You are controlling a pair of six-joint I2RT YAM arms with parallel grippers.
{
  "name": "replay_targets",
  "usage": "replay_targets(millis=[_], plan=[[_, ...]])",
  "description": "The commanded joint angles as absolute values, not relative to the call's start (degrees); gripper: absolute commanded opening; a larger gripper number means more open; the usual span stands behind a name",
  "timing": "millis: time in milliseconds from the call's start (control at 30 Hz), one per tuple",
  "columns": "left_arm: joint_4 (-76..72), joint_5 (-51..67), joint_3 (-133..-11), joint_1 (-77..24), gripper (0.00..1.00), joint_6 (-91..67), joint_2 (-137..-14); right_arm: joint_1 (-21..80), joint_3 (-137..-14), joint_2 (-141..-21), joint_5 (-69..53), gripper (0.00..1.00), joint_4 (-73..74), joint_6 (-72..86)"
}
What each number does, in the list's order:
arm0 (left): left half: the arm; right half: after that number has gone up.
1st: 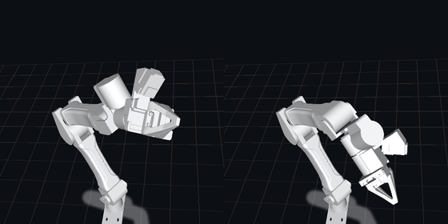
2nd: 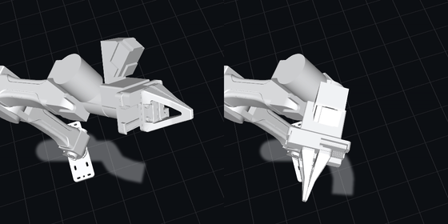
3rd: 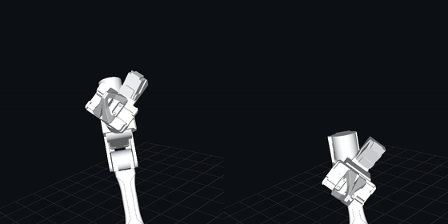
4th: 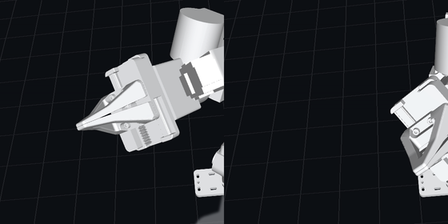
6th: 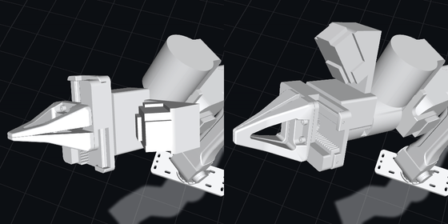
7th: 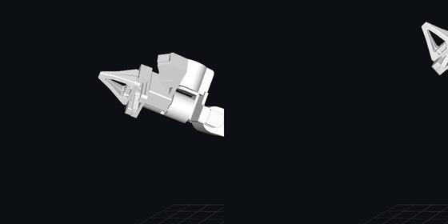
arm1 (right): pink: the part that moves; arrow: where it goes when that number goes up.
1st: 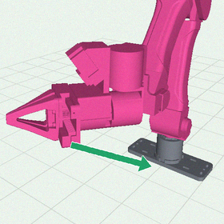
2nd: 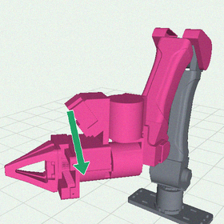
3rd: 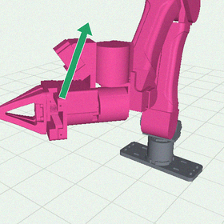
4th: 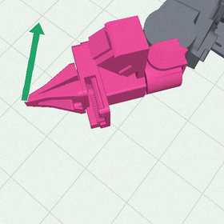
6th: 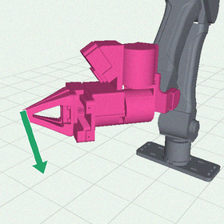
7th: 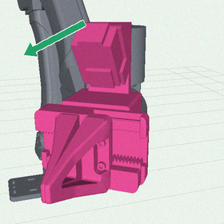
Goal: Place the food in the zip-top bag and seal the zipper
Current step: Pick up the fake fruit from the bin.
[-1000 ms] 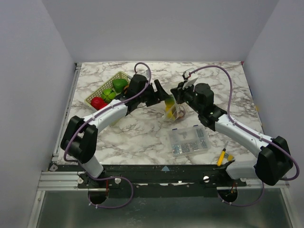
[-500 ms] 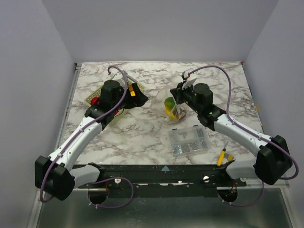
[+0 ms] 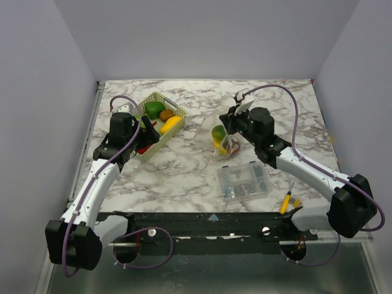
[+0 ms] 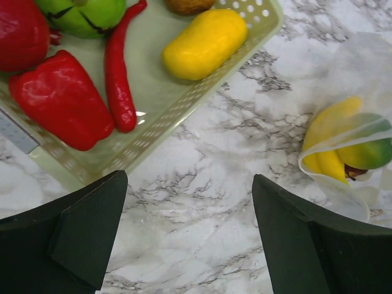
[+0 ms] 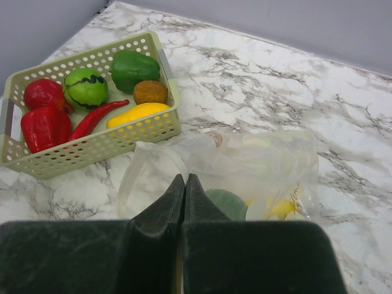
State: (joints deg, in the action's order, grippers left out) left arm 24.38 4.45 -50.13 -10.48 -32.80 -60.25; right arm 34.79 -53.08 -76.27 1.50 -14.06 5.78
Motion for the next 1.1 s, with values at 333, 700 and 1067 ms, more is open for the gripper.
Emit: replay_targets(millis=[333, 700, 1067], plan=[[31.7, -6.5, -68.9, -3.8, 0.85, -30.9, -83.0, 34.5, -53.3, -76.7, 2.5, 0.01, -15.7, 5.3], [37.9, -12.8, -88.4, -3.1, 0.89, -20.3, -103.7, 34.6, -53.7, -77.4, 2.6, 0.01, -15.5, 5.1], [40.0, -12.4, -93.5, -3.1, 0.88, -10.9, -111.4, 34.6, -54.1, -78.0, 2.6, 0.01, -15.2, 5.0]])
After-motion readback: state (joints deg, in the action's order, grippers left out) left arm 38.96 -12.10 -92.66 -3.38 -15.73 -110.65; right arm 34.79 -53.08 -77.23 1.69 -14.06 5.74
